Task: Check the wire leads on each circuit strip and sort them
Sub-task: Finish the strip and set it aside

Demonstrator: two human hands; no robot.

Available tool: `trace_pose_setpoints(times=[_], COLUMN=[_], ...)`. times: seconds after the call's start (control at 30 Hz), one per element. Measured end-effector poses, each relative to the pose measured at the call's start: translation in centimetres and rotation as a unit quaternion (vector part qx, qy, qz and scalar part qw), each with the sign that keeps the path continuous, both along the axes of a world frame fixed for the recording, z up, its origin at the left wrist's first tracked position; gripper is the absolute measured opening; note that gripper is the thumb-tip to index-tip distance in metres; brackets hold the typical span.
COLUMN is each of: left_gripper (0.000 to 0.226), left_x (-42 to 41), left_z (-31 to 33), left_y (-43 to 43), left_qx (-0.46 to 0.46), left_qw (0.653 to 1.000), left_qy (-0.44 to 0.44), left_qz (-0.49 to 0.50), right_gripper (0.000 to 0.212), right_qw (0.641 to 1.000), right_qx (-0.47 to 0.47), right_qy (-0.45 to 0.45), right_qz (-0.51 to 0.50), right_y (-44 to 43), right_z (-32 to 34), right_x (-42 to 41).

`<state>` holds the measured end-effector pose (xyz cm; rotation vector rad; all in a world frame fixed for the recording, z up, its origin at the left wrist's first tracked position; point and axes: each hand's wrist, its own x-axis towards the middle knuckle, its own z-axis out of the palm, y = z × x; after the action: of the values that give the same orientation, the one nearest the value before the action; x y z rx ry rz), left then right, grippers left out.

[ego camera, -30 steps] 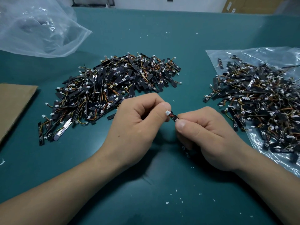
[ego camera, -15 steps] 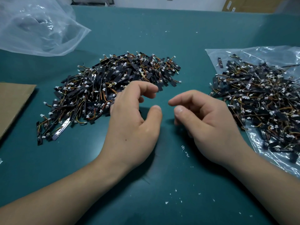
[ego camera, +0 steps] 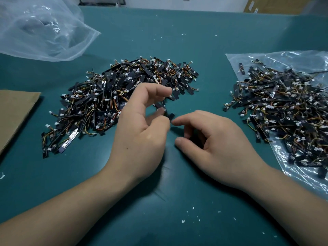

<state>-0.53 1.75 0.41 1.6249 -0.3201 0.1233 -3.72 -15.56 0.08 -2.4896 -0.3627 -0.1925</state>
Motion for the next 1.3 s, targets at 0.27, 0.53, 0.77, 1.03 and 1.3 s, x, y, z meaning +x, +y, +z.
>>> trace_pose_setpoints(times=[0.27, 0.53, 0.77, 1.03, 1.3], left_gripper=[0.046, 0.052, 0.062, 0.029, 0.013], left_x=[-0.1, -0.6, -0.8, -1.3, -0.9], left_z=[-0.3, -0.2, -0.1, 0.2, 0.4], left_y=[-0.1, -0.3, -0.7, -0.7, -0.5], left_qx=[0.037, 0.244, 0.411, 0.359, 0.17], left_qw=[0.999, 0.97, 0.91, 0.922, 0.977], left_qy=[0.011, 0.002, -0.042, -0.136, -0.127], left_qz=[-0.019, -0.001, -0.005, 0.05, 0.015], right_gripper=[0.028, 0.017, 0.015, 0.007, 0.031], right_qw=[0.993, 0.99, 0.985, 0.992, 0.972], right_qx=[-0.113, -0.086, -0.101, 0.082, 0.234], right_qy=[-0.03, -0.053, -0.051, -0.045, 0.019], right_qz=[-0.031, -0.094, -0.132, -0.079, -0.013], right_y=[0.9, 0.8, 0.5, 0.0, -0.3], right_z=[0.2, 0.0, -0.3, -0.3, 0.3], right_x=[-0.7, -0.5, -0.1, 0.0, 0.0])
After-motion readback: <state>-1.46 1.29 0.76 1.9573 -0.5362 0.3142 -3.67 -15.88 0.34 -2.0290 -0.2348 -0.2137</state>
